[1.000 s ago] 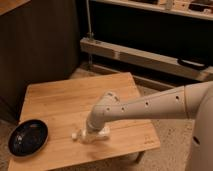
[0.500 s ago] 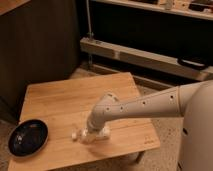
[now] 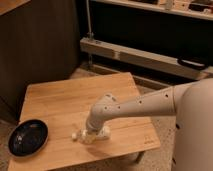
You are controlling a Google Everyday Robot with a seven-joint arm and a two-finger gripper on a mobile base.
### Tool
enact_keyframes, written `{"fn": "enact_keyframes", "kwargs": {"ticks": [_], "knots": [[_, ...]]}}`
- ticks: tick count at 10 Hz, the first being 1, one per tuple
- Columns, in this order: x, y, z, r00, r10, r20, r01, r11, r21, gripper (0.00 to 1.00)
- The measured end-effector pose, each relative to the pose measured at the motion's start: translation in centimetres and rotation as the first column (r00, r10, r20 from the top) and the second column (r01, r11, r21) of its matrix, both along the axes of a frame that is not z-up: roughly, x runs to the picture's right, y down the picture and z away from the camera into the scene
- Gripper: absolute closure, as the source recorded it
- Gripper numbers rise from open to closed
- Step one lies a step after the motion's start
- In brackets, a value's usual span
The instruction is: Place the bottle in the ceramic bowl
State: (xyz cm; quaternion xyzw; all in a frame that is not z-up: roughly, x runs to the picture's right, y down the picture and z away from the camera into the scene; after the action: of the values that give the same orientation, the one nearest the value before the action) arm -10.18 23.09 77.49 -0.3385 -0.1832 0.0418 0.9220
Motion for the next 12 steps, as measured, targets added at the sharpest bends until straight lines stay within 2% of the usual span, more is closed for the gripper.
{"fn": "enact_keyframes", "kwargs": {"ticks": [4, 6, 7, 8, 9, 10, 11, 12], "knots": [[-1.0, 0.7, 0.8, 1.0, -0.008, -0.002, 0.008, 0.9993, -0.036, 0.36], [-1.8, 1.1, 1.2, 1.0, -0.018, 0.009, 0.018, 0.9982, -0.058, 0.51], [-2.2, 1.3, 1.4, 1.0, -0.023, 0.015, 0.024, 0.9975, -0.067, 0.6], [-2.6, 1.3, 1.6, 0.999, -0.029, 0.024, 0.031, 0.9965, -0.078, 0.73], [-2.9, 1.3, 1.6, 0.999, -0.033, 0.03, 0.035, 0.996, -0.082, 0.8], [-3.6, 1.0, 1.6, 0.998, -0.037, 0.043, 0.041, 0.9957, -0.084, 0.9], [-5.2, -0.1, 1.5, 0.997, -0.034, 0.064, 0.039, 0.9961, -0.079, 0.99], [-6.4, -0.9, 1.4, 0.997, -0.029, 0.076, 0.035, 0.9965, -0.076, 1.0]]}}
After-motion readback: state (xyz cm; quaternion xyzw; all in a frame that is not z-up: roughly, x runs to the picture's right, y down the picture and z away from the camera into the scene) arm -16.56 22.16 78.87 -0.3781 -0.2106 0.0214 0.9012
